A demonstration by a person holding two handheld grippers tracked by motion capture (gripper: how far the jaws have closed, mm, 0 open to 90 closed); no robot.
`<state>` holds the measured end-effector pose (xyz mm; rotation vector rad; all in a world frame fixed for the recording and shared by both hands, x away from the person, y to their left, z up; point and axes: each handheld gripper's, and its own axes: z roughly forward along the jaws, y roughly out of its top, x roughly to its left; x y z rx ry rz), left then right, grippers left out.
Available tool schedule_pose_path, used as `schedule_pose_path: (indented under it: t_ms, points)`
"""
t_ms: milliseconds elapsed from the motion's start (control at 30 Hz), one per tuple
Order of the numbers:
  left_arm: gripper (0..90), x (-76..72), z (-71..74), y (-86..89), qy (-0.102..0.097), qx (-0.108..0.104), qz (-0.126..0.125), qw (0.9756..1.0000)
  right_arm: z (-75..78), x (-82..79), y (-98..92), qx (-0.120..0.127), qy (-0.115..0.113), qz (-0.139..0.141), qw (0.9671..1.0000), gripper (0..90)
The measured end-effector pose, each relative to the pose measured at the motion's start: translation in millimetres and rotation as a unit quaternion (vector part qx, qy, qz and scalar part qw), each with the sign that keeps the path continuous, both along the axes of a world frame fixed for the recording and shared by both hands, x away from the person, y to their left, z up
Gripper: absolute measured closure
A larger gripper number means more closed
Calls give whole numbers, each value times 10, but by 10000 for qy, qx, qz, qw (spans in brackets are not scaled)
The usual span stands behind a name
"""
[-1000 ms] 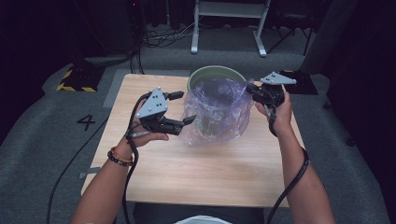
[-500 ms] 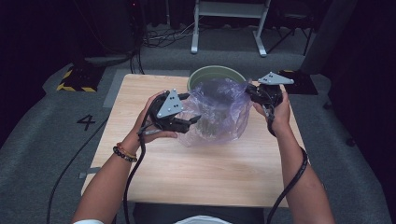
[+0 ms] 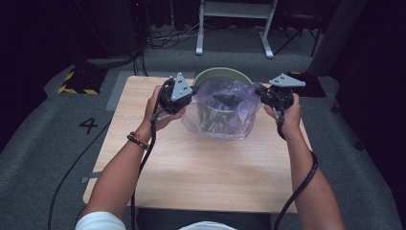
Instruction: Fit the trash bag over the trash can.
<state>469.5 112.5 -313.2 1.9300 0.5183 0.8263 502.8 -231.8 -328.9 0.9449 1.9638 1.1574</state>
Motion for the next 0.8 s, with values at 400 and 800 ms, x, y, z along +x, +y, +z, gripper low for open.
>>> schedule_pose_path:
  t_ms: [400,800]
  points:
    - [878,457,-212,80,459,-217,651,9966,-129,156,-83,89,196,-363,9991,753]
    - [898,675,-472,110,931,-211,673,9932,-274,287,-98,186,357,-304,9987,800]
